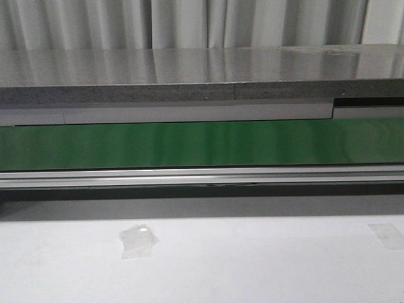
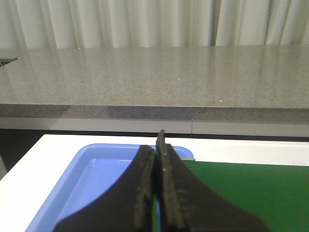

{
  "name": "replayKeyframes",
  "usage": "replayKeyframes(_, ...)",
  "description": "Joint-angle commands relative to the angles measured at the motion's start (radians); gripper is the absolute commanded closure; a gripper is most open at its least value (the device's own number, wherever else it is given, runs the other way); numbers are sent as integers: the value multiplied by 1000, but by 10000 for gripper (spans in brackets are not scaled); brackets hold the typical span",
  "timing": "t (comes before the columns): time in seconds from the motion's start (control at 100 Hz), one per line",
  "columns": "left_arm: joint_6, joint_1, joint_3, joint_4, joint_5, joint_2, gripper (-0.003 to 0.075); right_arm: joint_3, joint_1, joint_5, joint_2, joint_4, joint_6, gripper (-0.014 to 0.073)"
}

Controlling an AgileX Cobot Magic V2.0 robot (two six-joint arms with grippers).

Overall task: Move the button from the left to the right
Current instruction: 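Carry the button with the right gripper and lower it into the green tray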

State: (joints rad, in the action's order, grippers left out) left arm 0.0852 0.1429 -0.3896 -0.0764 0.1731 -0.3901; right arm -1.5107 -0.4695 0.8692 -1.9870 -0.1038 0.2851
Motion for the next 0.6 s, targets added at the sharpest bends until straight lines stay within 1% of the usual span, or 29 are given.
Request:
replayKeyframes(0.0, -2, -6, -28, -9, -83, -6, 740, -31, -4, -9, 54, 3, 6, 405)
replayKeyframes(0.1, -2, -6, -28, -9, -83, -6, 740, -31, -4, -6, 54, 3, -6, 318)
replayKeyframes(0.2, -2, -6, -28, -9, -83, -6, 740, -31, -4, -3, 54, 3, -6, 202)
replayKeyframes(0.25, -2, -6, -28, -9, -83, -6, 740, -31, -4, -3, 54, 3, -6, 174)
replayKeyframes(0.47, -2, -6, -28, -9, -83, -6, 740, -31, -4, -3, 54, 3, -6, 169)
replayKeyframes(0.59, -2, -6, -28, -9, -83, -6, 740, -31, -4, 0, 54, 3, -6, 149)
